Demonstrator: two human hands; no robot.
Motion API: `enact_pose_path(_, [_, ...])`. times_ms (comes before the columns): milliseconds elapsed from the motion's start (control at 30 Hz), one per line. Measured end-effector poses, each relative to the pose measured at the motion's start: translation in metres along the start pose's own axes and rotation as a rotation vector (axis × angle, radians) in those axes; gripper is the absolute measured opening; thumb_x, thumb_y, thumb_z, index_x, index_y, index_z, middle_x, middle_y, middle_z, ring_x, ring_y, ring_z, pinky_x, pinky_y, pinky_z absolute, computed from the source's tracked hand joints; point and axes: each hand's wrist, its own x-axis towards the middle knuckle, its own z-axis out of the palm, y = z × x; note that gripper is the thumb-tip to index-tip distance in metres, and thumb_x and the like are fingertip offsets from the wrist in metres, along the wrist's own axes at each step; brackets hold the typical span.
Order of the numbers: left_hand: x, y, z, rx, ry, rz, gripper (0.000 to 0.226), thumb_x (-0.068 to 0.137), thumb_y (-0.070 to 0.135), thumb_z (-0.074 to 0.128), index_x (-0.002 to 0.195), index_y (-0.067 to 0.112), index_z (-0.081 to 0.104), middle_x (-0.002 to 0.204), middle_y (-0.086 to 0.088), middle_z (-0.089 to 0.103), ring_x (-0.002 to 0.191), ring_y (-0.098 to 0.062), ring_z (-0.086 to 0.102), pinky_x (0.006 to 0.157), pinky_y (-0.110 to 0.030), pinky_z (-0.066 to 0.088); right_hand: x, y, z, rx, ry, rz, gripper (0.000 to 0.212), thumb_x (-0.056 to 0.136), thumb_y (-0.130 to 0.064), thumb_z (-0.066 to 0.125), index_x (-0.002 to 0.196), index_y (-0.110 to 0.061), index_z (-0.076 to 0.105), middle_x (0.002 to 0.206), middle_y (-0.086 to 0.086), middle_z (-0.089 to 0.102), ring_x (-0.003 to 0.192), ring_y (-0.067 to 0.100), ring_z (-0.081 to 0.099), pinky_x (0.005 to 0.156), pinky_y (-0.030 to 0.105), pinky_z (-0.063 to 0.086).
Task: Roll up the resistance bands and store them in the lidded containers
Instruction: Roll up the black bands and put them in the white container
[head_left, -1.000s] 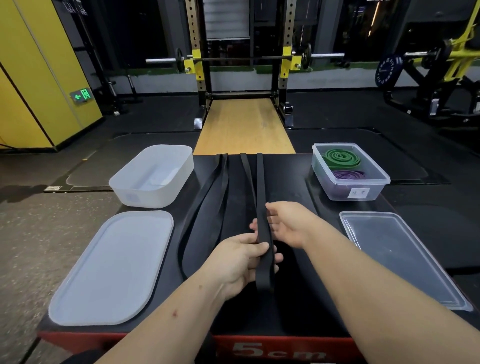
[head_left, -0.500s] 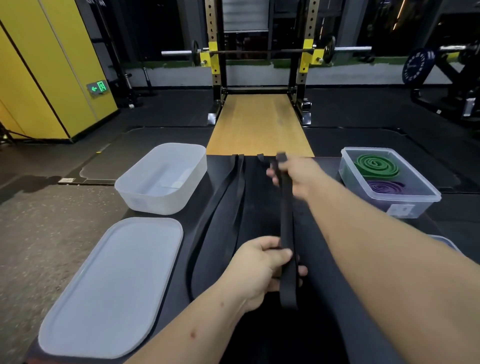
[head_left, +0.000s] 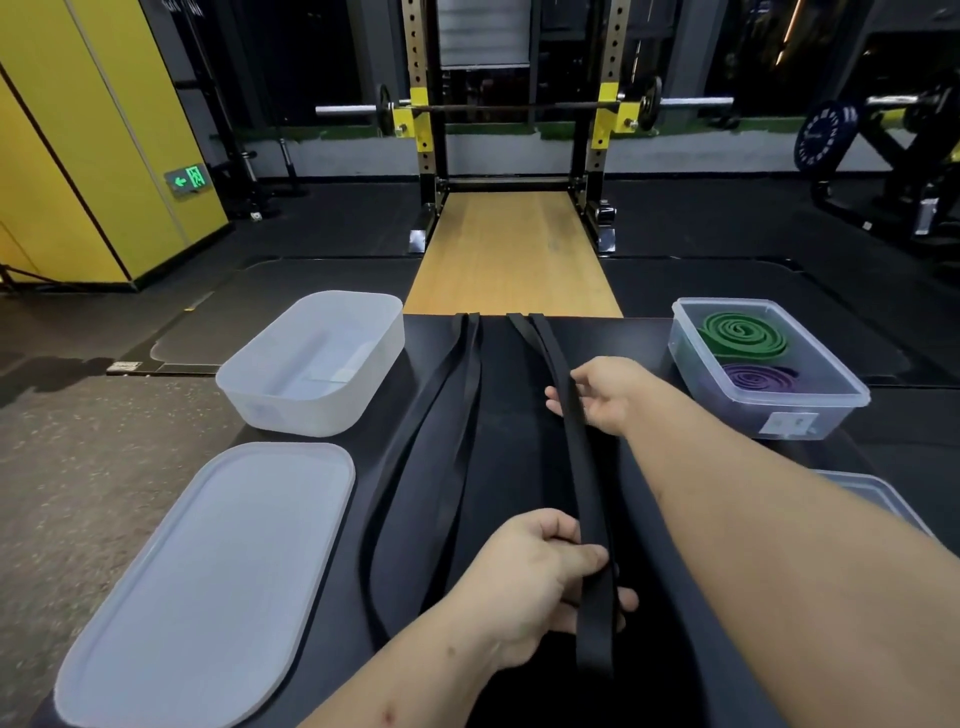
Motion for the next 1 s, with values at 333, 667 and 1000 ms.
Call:
enact_pose_path(333, [0.014,0.020,0.002,-0.168,0.146,0.142,0.004,0.101,0.002,0.057,0.101,0.004,0.053,0.080,-0.013,0.068,0.074,-0.034,0.072,0.054,-0.039,0.059,0.006,-0.056,0.035,-0.090,0.081,-0.443,0.014,0.099,0.003,0.052,0.093,-0.002,0.064,0.082,0.014,0.068,0.066,0.021,0.067,0.070,0.037,0.060])
enact_pose_path(667, [0.005,-0.005,-0.001,0.027,-0.071,-0.025,0.009,0.102,0.005,0.055,0.103,0.010,0.048,0.084,-0.018,0.068,0.081,-0.038,0.073,0.066,-0.049,0.061,0.000,-0.018,-0.002,-0.081,-0.076,0.054,0.009,0.103,0.002,0.049,0.112,0.003,0.050,0.116,0.029,0.064,0.095,0.031,0.075,0.066,0.035,0.065])
enact_pose_path(1000, [0.035,0.016,-0.006,-0.173,0.184,0.248,0.003,0.105,0.007,0.051,0.106,0.007,0.048,0.087,-0.021,0.064,0.071,-0.035,0.069,0.055,-0.039,0.057,0.012,-0.082,0.051,-0.177,-0.012,-0.678,0.026,0.094,-0.018,0.065,0.119,-0.015,0.071,0.111,0.007,0.075,0.097,0.024,0.074,0.078,0.035,0.063])
